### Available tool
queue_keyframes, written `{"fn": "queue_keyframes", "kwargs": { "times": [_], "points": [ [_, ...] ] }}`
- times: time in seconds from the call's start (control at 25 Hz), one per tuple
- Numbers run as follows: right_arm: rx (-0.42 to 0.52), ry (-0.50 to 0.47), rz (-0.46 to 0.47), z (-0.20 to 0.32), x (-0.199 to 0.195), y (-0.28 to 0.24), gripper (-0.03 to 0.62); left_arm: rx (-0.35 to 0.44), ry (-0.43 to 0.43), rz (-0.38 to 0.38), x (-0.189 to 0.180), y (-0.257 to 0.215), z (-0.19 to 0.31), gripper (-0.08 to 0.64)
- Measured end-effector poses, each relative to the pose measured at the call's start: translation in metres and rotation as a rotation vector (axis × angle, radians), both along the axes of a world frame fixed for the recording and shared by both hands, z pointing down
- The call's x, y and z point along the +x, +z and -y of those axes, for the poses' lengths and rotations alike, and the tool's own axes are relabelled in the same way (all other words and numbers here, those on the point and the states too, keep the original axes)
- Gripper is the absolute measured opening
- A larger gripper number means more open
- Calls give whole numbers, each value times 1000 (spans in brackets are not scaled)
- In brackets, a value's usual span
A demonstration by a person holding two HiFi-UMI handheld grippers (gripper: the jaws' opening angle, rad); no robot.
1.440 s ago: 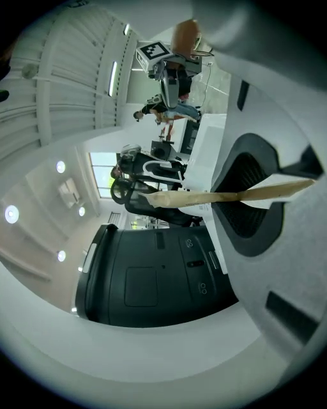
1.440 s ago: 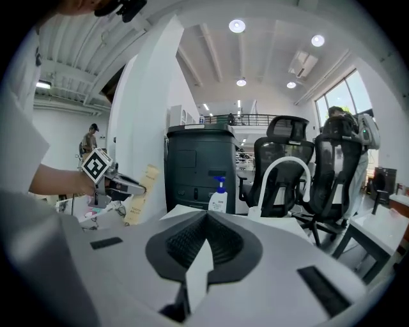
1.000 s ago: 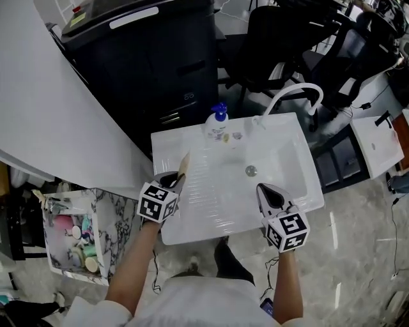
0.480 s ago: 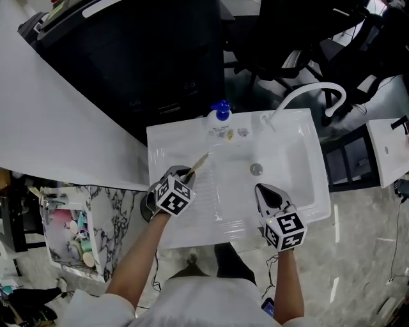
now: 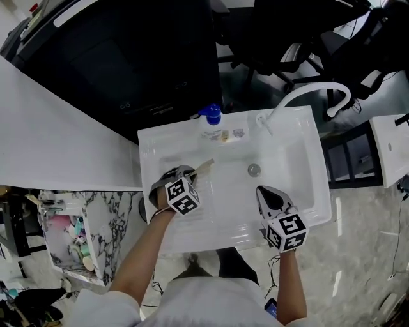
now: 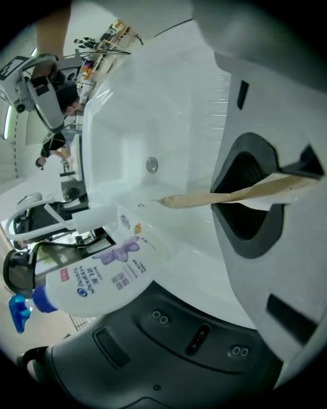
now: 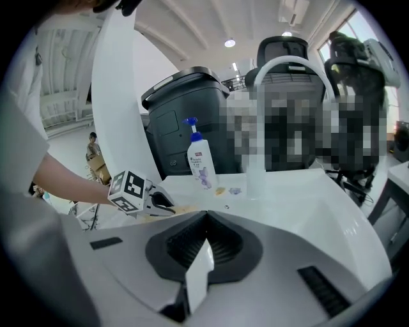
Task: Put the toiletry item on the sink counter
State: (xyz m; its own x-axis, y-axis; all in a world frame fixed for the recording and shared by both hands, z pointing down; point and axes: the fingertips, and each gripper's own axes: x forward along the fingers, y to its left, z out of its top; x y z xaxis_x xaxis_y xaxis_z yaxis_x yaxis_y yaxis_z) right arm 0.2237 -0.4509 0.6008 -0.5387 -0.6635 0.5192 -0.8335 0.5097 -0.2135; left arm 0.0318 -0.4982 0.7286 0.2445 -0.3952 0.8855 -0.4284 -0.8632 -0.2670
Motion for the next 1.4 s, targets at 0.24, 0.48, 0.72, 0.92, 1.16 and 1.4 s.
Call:
{"fn": "queue_keyframes", "kwargs": {
  "times": [0.24, 0.48, 0.72, 0.92, 1.16, 1.4],
  "points": [
    [-28, 20, -19, -4, 14, 13, -5, -51, -2, -22, 9, 13, -1, 41],
    [-45, 37, -20, -10, 17, 19, -3, -114, -28, -63, 6, 18, -9, 132],
    [-24, 51, -26, -17, 10, 8, -3, -97, -130, -203, -3, -9, -14, 166],
    [31, 77, -16, -28, 3, -16, -3, -81, -271, -485, -13, -59, -23, 164],
    [126, 94, -43, -55, -15, -62, -3, 7, -434, -776, -50, -142, -43, 67],
    [257, 99, -88, -77, -39, -116, -3, 175, -413, -876, -85, -218, -72, 20]
  ]
}}
